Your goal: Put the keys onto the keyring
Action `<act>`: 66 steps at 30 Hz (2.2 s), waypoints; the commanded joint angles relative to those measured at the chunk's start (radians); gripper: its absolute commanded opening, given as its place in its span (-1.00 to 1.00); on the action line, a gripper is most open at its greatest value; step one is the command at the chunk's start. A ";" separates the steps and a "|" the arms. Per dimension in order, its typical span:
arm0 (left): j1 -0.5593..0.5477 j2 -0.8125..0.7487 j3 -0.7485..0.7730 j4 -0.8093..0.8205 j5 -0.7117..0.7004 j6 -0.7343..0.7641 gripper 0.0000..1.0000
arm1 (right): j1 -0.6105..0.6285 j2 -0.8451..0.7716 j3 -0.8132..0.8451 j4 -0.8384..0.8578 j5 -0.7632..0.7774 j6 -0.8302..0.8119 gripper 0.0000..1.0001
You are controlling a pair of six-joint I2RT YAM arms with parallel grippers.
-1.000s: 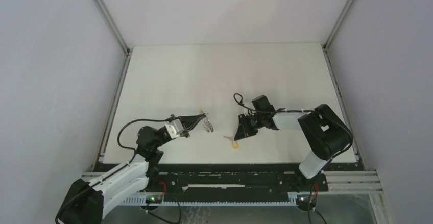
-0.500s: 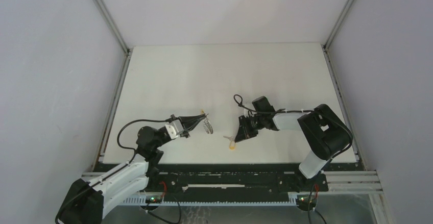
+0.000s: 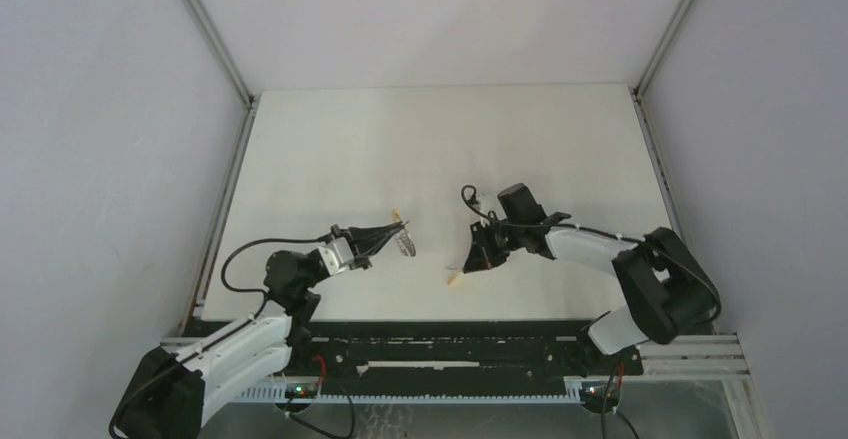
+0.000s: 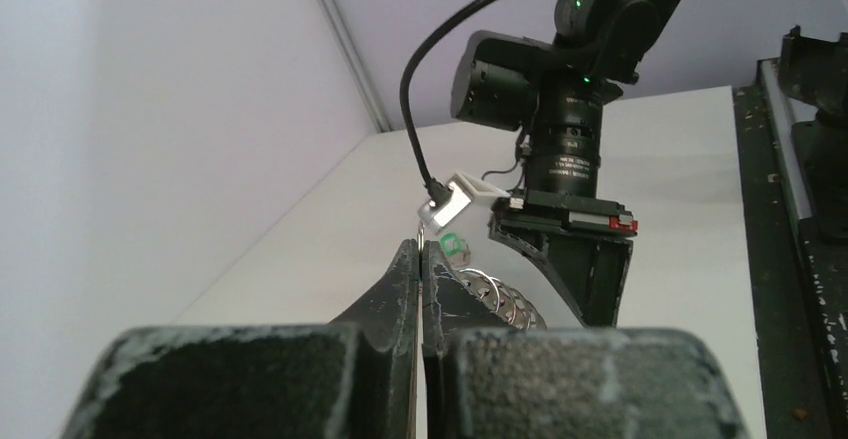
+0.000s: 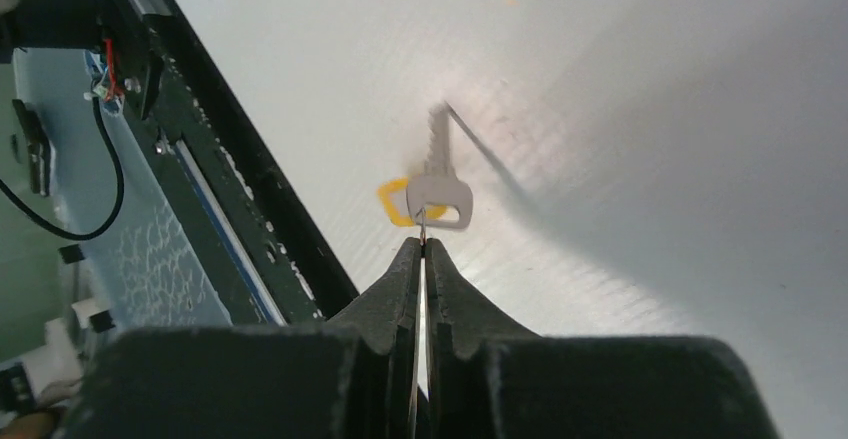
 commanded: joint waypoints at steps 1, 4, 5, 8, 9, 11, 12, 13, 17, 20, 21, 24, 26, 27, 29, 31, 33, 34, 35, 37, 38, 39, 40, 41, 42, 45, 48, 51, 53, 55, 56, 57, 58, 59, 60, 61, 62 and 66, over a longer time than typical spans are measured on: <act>0.010 0.024 -0.002 0.164 0.078 -0.058 -1.00 | 0.060 -0.150 0.093 -0.124 0.105 -0.161 -1.00; 0.013 0.045 0.009 0.217 0.127 -0.094 -0.99 | 0.110 -0.242 0.133 -0.190 0.182 -0.267 -1.00; 0.014 0.047 0.015 0.222 0.140 -0.100 -0.99 | 0.130 -0.275 0.143 -0.205 0.203 -0.304 -1.00; 0.015 0.049 0.029 0.224 0.181 -0.115 -1.00 | 0.189 -0.369 0.163 -0.243 0.253 -0.428 -1.00; 0.014 0.049 0.033 0.226 0.193 -0.121 -0.99 | 0.214 -0.401 0.167 -0.252 0.275 -0.472 -1.00; 0.015 0.051 0.041 0.233 0.213 -0.131 -0.99 | 0.253 -0.460 0.172 -0.259 0.311 -0.552 -1.00; 0.015 0.053 0.043 0.238 0.222 -0.136 -1.00 | 0.266 -0.485 0.176 -0.258 0.324 -0.585 -1.00; 0.015 0.055 0.047 0.244 0.230 -0.143 -0.99 | 0.275 -0.509 0.181 -0.258 0.333 -0.612 -1.00; 0.015 0.083 0.058 0.303 0.266 -0.187 -0.99 | 0.314 -0.539 0.218 -0.263 0.373 -0.722 -1.00; 0.014 0.118 0.073 0.343 0.293 -0.217 -1.00 | 0.351 -0.539 0.244 -0.260 0.407 -0.800 -1.00; 0.014 0.123 0.079 0.344 0.299 -0.220 -1.00 | 0.361 -0.537 0.251 -0.257 0.411 -0.823 -1.00; 0.014 0.129 0.090 0.344 0.310 -0.219 -1.00 | 0.382 -0.526 0.266 -0.236 0.403 -0.881 -1.00; 0.014 0.124 0.094 0.338 0.314 -0.218 -0.99 | 0.395 -0.514 0.275 -0.222 0.389 -0.911 -1.00; 0.013 0.123 0.096 0.334 0.318 -0.217 -0.99 | 0.403 -0.507 0.280 -0.219 0.386 -0.926 -1.00; 0.014 0.124 0.095 0.334 0.319 -0.216 -0.99 | 0.422 -0.492 0.292 -0.219 0.386 -0.958 -1.00; 0.014 0.129 0.097 0.333 0.325 -0.215 -1.00 | 0.439 -0.478 0.300 -0.213 0.405 -0.982 -1.00; 0.013 0.135 0.099 0.333 0.332 -0.216 -1.00 | 0.447 -0.467 0.304 -0.206 0.414 -0.998 -1.00; 0.013 0.139 0.101 0.333 0.335 -0.216 -0.99 | 0.451 -0.463 0.308 -0.202 0.415 -1.004 -1.00; 0.013 0.142 0.101 0.333 0.335 -0.216 -1.00 | 0.456 -0.459 0.311 -0.199 0.419 -1.009 -1.00; 0.013 0.145 0.101 0.333 0.337 -0.216 -0.99 | 0.469 -0.460 0.313 -0.190 0.425 -1.022 -1.00; 0.013 0.147 0.101 0.332 0.336 -0.216 -0.99 | 0.473 -0.461 0.312 -0.187 0.425 -1.028 -1.00; 0.013 0.148 0.101 0.330 0.335 -0.212 -0.99 | 0.477 -0.460 0.314 -0.183 0.425 -1.030 -1.00; 0.014 0.149 0.102 0.325 0.335 -0.210 -0.99 | 0.479 -0.457 0.317 -0.184 0.429 -1.030 -1.00; 0.013 0.152 0.103 0.321 0.336 -0.208 -0.99 | 0.480 -0.453 0.323 -0.188 0.430 -1.031 -1.00; 0.013 0.158 0.106 0.312 0.337 -0.205 -0.99 | 0.483 -0.449 0.329 -0.193 0.430 -1.029 -1.00; 0.014 0.172 0.109 0.300 0.334 -0.196 -1.00 | 0.493 -0.441 0.340 -0.199 0.438 -1.030 -1.00; 0.014 0.183 0.109 0.292 0.330 -0.185 -0.99 | 0.506 -0.435 0.345 -0.197 0.437 -1.036 -1.00; 0.013 0.182 0.112 0.286 0.330 -0.180 -0.99 | 0.515 -0.422 0.363 -0.217 0.438 -1.036 -1.00; 0.013 0.173 0.111 0.264 0.326 -0.166 -0.99 | 0.522 -0.414 0.373 -0.232 0.447 -1.036 -1.00; 0.014 0.157 0.115 0.218 0.321 -0.137 -0.99 | 0.529 -0.410 0.378 -0.246 0.459 -1.036 -1.00; 0.013 0.143 0.118 0.189 0.320 -0.123 -0.99 | 0.534 -0.410 0.380 -0.250 0.462 -1.037 -1.00; 0.013 0.134 0.121 0.158 0.318 -0.108 -0.99 | 0.538 -0.410 0.380 -0.253 0.465 -1.038 -1.00; 0.014 0.123 0.122 0.130 0.316 -0.092 -1.00 | 0.540 -0.411 0.380 -0.254 0.468 -1.038 -1.00; 0.015 0.112 0.123 0.102 0.314 -0.081 -0.99 | 0.542 -0.412 0.379 -0.255 0.469 -1.038 -1.00; 0.013 0.104 0.123 0.085 0.308 -0.070 -0.99 | 0.542 -0.413 0.380 -0.257 0.471 -1.037 -1.00; 0.015 0.094 0.122 0.072 0.307 -0.062 -0.99 | 0.542 -0.410 0.381 -0.259 0.474 -1.036 -1.00; 0.014 0.087 0.122 0.063 0.305 -0.056 -0.99 | 0.543 -0.408 0.382 -0.264 0.480 -1.035 -1.00; 0.013 0.079 0.124 0.046 0.303 -0.046 -1.00 | 0.549 -0.399 0.392 -0.284 0.495 -1.031 -1.00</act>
